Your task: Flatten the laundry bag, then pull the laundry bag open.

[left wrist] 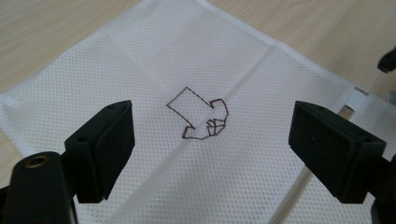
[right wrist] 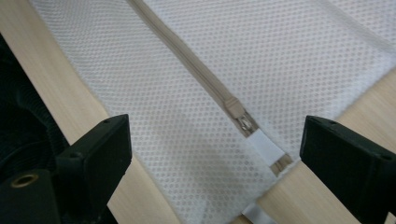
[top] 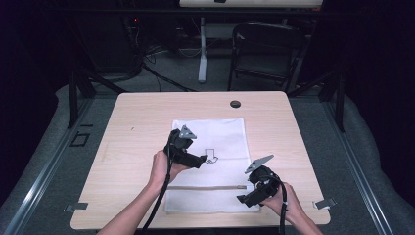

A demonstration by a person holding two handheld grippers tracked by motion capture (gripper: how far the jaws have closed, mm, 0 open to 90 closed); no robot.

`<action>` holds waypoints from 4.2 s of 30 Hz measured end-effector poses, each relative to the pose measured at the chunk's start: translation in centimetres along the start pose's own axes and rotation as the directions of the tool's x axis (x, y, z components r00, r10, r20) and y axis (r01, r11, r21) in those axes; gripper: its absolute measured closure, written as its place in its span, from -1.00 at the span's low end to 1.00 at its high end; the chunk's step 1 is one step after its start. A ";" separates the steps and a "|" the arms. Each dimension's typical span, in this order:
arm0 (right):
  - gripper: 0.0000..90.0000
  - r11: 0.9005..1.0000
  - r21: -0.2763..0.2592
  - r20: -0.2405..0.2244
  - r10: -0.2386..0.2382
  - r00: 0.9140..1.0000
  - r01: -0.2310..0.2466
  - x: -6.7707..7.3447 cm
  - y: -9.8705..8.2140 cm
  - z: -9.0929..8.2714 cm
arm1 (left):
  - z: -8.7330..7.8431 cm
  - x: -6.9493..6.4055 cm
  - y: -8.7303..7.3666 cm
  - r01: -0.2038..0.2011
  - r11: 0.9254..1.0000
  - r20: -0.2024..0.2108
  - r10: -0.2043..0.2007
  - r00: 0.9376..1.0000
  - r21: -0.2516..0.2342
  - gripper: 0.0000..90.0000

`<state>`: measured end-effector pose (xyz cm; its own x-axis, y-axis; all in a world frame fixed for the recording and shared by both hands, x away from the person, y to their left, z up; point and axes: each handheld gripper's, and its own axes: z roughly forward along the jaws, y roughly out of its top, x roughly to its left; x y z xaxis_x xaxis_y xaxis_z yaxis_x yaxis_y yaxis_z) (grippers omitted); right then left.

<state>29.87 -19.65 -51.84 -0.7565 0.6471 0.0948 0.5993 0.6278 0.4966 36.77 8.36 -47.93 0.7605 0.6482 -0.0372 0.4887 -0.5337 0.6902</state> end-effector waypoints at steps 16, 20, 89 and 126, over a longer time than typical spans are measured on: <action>-0.65 0.999 -0.025 0.029 0.046 0.999 -0.045 -1.5 -0.9 -0.9 | -0.1 -1.4 -1.9 -0.020 1.000 0.052 0.019 0.998 0.019 -0.72; -0.52 0.997 -0.038 0.033 0.064 0.997 -0.062 -1.9 -1.1 -1.0 | 0.4 -2.1 -2.0 -0.039 0.999 0.064 0.038 0.997 0.019 -0.71; 1.00 0.993 0.047 -0.001 0.112 0.994 -0.112 -3.4 -1.4 3.1 | 11.6 -9.6 -0.8 -0.258 0.964 0.342 0.224 0.913 0.057 0.57; 1.00 0.988 0.053 0.003 0.148 0.989 -0.148 -3.6 -1.4 3.1 | 11.9 -9.6 -0.7 -0.284 0.955 0.365 0.236 0.901 0.084 0.82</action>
<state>32.58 -21.55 -55.62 -0.6585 0.7343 0.1650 0.7179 0.5471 0.4304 34.20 -3.94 -56.65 0.9561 0.2602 -0.1346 0.2869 -0.7394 0.6091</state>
